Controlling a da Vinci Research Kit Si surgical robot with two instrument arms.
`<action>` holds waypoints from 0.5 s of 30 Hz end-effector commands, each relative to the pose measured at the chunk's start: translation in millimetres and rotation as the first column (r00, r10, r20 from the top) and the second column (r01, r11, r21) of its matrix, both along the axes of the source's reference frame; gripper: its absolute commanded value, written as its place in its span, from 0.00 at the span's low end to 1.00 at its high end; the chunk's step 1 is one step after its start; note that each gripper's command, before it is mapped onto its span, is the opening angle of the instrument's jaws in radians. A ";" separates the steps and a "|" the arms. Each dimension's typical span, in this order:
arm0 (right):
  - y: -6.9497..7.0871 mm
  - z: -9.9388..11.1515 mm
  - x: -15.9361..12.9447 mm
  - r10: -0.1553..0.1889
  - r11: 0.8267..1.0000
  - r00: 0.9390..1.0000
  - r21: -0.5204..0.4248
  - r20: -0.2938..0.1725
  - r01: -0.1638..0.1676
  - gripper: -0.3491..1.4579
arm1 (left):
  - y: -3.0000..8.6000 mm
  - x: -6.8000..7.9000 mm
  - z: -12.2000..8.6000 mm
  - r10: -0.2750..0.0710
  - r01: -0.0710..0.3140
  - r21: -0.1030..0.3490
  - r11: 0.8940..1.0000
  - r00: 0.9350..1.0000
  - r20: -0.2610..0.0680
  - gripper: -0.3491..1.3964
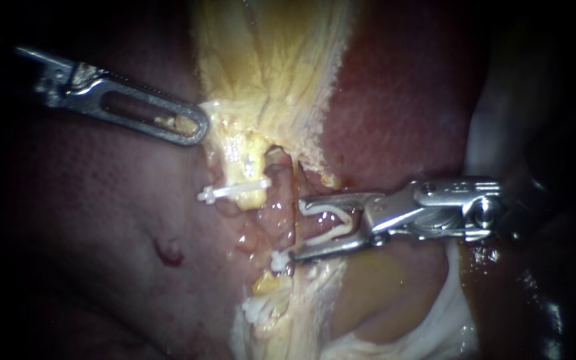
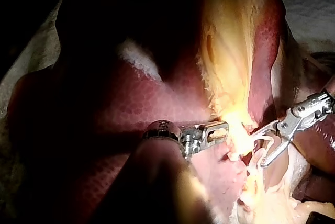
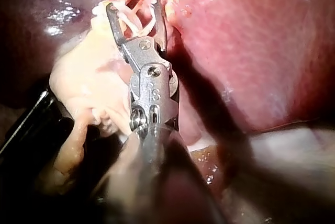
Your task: Clipping second clip right tube
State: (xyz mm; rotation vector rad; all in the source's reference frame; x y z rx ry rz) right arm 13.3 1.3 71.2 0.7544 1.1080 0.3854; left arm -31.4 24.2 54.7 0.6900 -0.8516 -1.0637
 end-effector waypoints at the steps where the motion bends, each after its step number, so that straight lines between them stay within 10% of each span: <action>1: -0.1 0.1 0.2 0.004 1.000 1.000 0.010 -0.007 -0.004 0.47 | 0.0 0.0 0.0 0.000 0.000 0.000 1.000 1.000 0.000 0.00; 15: -0.1 -0.2 1.2 0.017 0.994 0.995 0.108 -0.094 -0.007 0.47 | 0.0 -0.2 0.0 -0.001 0.001 0.000 1.000 1.000 -0.001 0.00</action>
